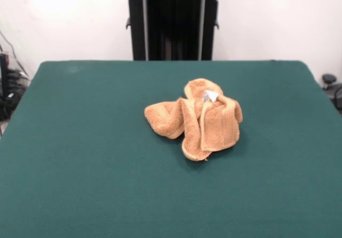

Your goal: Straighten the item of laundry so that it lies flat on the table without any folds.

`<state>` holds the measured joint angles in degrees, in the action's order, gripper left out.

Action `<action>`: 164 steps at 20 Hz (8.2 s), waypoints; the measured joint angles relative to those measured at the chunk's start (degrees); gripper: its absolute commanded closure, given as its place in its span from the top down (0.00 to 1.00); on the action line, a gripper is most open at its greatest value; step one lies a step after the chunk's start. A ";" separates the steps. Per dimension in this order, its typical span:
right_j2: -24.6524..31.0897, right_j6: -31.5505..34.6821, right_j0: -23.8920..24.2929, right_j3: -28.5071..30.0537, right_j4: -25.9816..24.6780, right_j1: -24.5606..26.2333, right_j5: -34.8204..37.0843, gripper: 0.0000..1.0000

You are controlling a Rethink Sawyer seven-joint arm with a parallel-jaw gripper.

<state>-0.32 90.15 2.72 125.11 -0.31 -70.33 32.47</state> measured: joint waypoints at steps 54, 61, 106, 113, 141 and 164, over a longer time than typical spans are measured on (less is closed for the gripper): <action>6.04 0.00 14.87 -7.63 -11.34 20.23 -9.55 1.00; 8.95 0.00 16.45 -10.45 -11.70 22.95 -9.55 1.00; 14.15 0.00 19.05 -13.67 -15.05 27.24 -16.59 1.00; 16.41 0.00 21.00 -13.85 -15.50 27.05 -16.59 1.00; 18.08 0.00 22.00 -24.13 -16.63 32.62 -16.58 1.00; 18.10 0.00 22.00 -24.18 -23.11 36.97 -16.60 1.00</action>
<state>17.78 90.15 24.72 100.93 -23.41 -33.36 15.87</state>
